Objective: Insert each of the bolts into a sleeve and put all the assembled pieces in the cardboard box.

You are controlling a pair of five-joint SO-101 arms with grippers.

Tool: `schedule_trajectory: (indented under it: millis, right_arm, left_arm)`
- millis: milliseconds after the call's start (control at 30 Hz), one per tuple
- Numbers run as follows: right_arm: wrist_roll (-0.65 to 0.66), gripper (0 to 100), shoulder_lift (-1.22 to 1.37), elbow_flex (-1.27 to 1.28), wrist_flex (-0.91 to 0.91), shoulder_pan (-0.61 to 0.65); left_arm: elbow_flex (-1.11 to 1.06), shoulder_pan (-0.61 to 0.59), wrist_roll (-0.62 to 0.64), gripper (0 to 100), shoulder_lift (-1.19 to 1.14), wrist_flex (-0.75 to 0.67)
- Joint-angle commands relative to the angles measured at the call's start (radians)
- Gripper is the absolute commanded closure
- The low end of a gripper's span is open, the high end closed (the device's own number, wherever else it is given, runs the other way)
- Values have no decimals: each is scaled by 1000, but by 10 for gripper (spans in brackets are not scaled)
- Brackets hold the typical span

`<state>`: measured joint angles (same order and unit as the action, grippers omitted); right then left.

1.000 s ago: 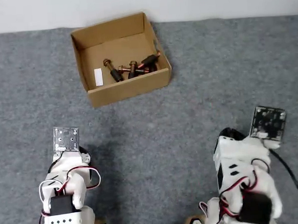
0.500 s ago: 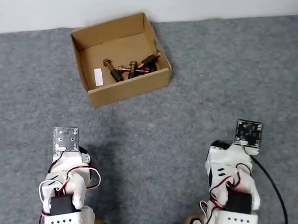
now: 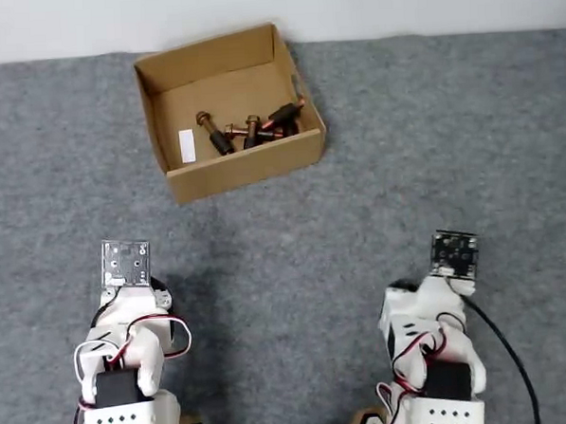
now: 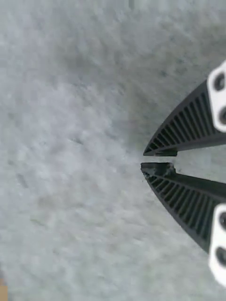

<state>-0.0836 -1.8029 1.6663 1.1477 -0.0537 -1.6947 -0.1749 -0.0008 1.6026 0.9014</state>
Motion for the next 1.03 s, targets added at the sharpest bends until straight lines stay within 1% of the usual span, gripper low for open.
schedule_trajectory:
  millis: [0, 200, 1000]
  right_arm:
    - [-5, 989, -5, 17, 87, 38]
    - [-3, 989, 2, 17, 151, 41]
    - [-5, 989, -5, 17, 156, 38]
  left_arm:
    - [4, -6, -3, 992, 2, -28]
    - [4, -6, -3, 992, 2, -28]
    - [4, -6, -3, 992, 2, -28]
